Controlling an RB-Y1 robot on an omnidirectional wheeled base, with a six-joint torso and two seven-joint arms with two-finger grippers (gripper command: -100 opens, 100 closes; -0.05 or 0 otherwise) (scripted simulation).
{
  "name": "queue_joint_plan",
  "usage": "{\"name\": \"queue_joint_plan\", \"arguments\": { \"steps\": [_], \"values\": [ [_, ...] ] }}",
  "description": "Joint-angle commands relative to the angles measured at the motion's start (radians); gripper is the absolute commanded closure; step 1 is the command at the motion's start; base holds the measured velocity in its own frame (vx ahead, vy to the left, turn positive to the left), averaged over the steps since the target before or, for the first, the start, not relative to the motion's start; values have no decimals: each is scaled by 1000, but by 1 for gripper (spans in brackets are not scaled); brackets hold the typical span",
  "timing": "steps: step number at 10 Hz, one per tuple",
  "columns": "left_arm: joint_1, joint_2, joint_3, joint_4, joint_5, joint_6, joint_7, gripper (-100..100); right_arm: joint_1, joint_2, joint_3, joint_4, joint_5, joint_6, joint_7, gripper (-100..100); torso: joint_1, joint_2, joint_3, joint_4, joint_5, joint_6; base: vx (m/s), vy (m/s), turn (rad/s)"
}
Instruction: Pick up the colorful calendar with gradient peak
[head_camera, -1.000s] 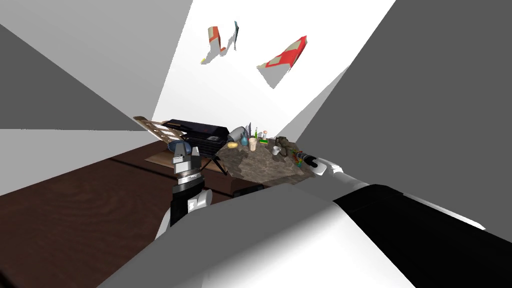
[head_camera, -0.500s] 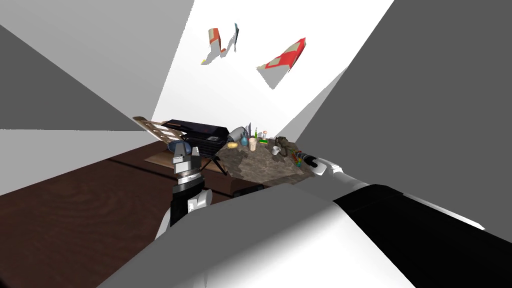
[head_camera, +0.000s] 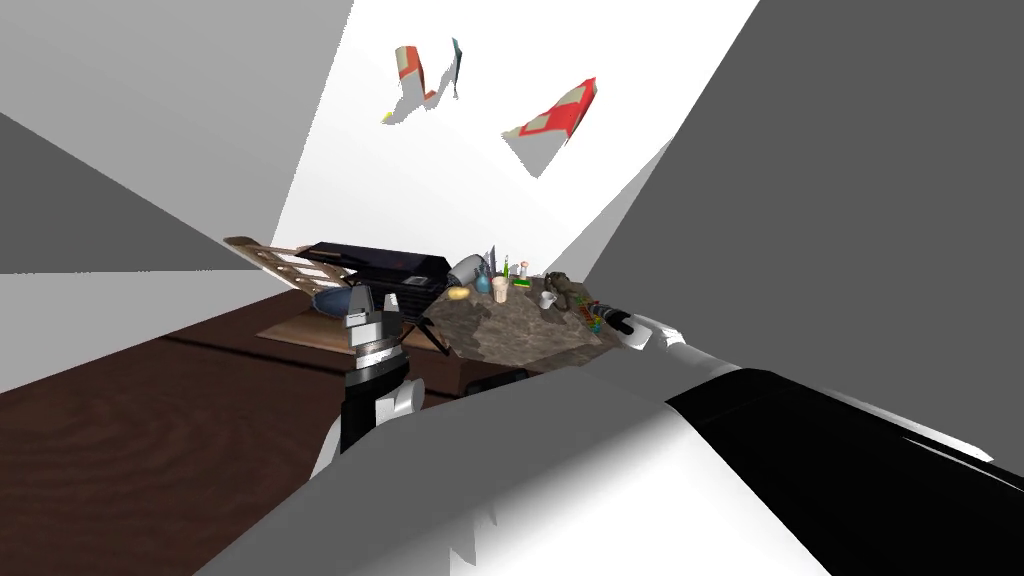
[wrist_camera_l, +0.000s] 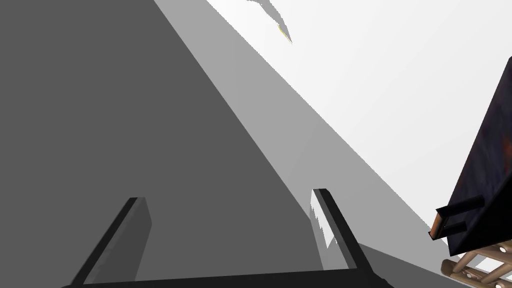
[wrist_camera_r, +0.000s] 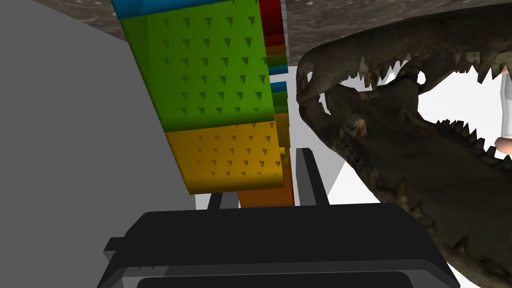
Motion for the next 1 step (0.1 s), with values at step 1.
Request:
{"name": "queue_joint_plan", "arguments": {
  "steps": [1],
  "values": [
    [0, 0, 0, 0, 0, 0, 0, 0, 0, 0, 0, 0, 0, 0, 0, 0, 0, 0, 0, 0, 0, 0, 0, 0, 0]
  ]
}}
